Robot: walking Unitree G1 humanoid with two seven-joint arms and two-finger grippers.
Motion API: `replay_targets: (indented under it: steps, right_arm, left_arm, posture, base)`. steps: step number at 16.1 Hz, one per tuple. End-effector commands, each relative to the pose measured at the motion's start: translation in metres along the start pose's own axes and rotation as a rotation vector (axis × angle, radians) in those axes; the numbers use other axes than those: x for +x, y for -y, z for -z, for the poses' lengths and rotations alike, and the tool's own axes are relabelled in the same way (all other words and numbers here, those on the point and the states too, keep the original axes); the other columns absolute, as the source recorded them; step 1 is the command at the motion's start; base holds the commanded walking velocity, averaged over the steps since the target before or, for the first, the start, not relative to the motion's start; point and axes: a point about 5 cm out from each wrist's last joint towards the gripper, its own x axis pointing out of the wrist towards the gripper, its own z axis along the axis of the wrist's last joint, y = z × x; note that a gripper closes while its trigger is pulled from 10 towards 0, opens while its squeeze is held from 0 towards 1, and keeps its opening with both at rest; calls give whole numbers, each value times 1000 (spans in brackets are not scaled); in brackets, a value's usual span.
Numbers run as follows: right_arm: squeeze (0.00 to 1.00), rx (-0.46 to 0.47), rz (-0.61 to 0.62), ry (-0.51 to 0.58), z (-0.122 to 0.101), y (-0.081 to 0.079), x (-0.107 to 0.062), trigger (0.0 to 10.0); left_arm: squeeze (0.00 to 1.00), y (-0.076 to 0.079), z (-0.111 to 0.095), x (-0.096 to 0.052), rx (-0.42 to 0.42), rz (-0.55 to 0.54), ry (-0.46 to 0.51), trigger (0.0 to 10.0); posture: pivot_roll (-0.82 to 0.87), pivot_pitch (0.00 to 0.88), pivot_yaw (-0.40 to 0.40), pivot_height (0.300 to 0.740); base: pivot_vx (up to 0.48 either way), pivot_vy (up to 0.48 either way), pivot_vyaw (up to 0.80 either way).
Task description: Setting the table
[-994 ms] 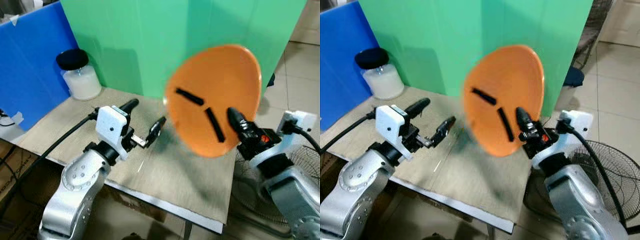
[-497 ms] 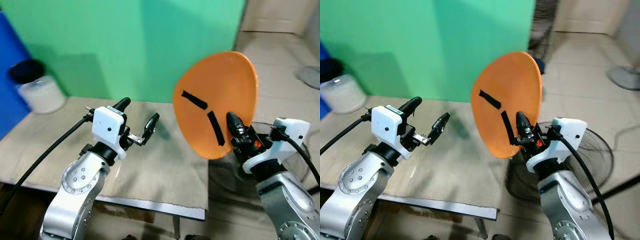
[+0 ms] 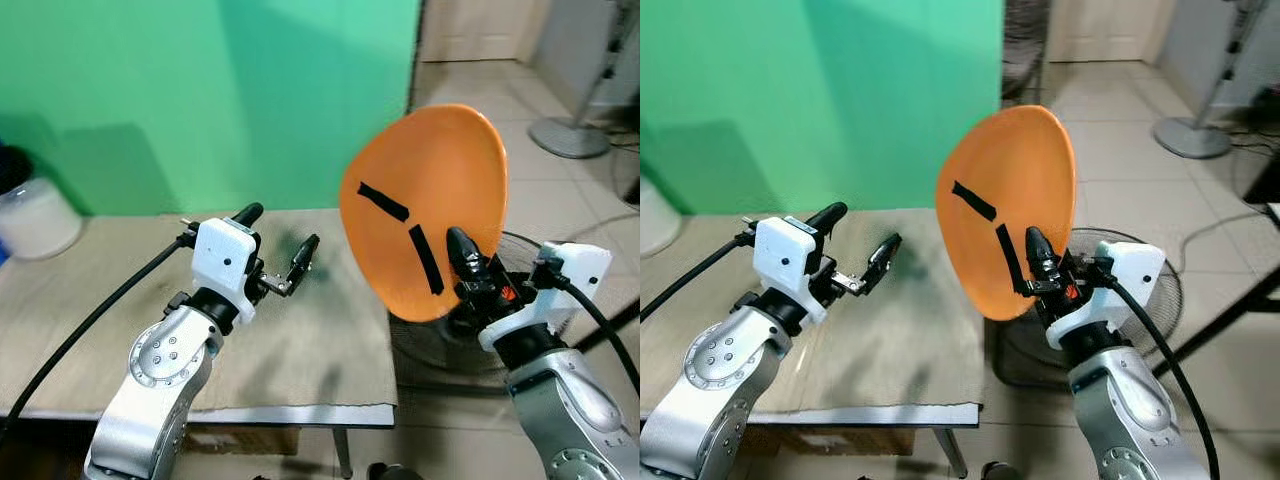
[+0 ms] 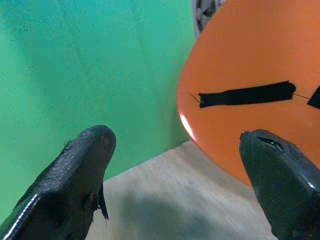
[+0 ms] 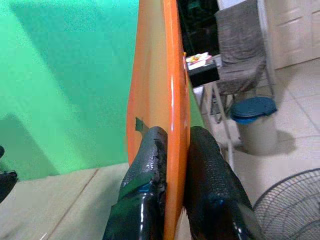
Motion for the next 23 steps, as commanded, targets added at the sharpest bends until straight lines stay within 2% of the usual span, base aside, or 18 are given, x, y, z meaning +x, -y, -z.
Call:
replay_targets:
  steps: [1, 23]
  right_arm:
    - [0, -1, -22, 54, -7, -4, 1, 10000]
    - [0, -19, -50, 47, -9, -4, 8, 10000]
  left_arm:
    - [0, -2, 2, 1, 4, -15, -17, 10000]
    - [0, -7, -4, 1, -30, -86, 29, 10000]
  posture:
    - [74, 0, 92, 740]
    - [77, 0, 67, 740]
  base:
    - [0, 0, -800]
    - [0, 0, -800]
